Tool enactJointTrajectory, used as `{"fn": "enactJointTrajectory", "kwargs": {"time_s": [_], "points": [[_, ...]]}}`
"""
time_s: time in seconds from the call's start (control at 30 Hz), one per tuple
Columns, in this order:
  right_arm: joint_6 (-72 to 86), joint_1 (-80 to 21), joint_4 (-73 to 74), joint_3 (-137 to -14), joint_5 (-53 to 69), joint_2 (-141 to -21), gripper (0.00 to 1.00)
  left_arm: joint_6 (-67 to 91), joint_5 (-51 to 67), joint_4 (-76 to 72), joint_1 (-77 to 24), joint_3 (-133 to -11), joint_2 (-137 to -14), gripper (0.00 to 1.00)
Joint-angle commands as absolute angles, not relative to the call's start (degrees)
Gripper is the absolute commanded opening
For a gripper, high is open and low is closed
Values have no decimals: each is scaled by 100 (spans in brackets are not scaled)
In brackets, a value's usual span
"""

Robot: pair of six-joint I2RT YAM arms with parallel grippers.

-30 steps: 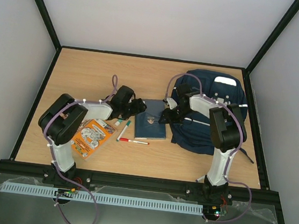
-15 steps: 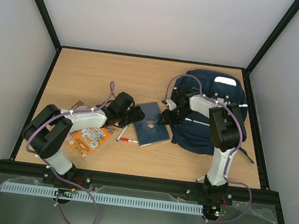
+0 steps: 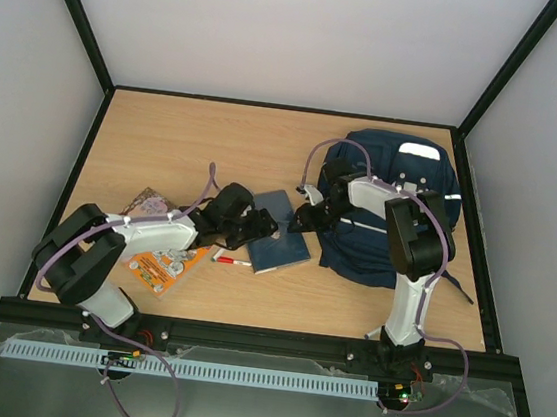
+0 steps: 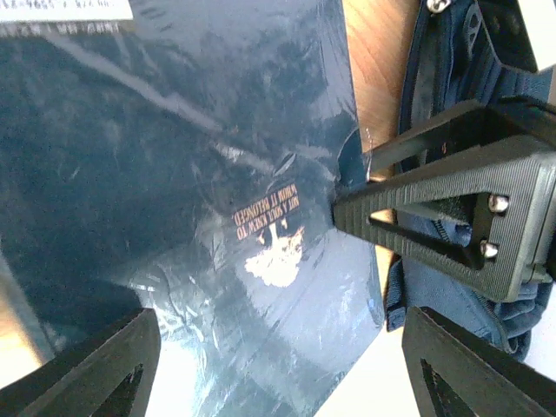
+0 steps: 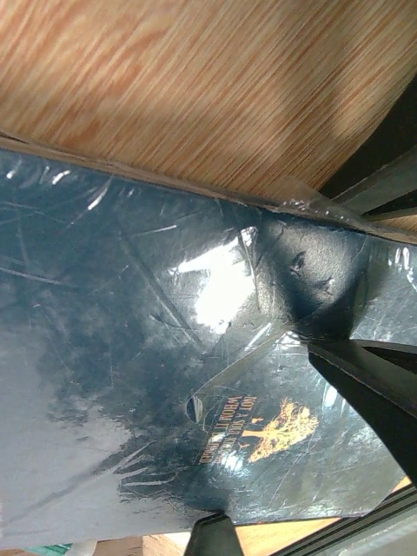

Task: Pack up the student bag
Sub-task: Pick up the book from the center of the board.

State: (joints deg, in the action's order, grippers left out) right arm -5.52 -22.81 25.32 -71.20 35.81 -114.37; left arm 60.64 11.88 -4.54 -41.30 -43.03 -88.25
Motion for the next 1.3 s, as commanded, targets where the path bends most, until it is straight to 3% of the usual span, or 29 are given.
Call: {"fn": "enactJointTrajectory", "kwargs": {"time_s": [0.0, 0.3, 0.47, 0.8, 1.0, 1.27], "points": [[-543, -2382, 2683, -6988, 3127, -11877, 38, 6205, 849, 21, -4289, -4153, -8539, 80], [-563, -2382, 2691, -6983, 3072, -11903, 38, 6369, 54, 654, -4406, -3725, -7633, 88], [-579, -2382, 2708, -7005, 3086, -11916, 39, 6378, 239, 384, -4341, -3618, -7889, 88], [-619, -2382, 2764, -6987, 3161, -11931, 39, 6922, 624, -1324, -4256, -3159, -8370, 88], [-631, -2382, 2777, -6978, 3186, -11962, 39, 7590, 610, -2970, -4244, -2599, -8449, 84], [-622, -2382, 2784, -6970, 3218, -12029, 41, 7788, 637, -4050, -4230, -2360, -8587, 80]]}}
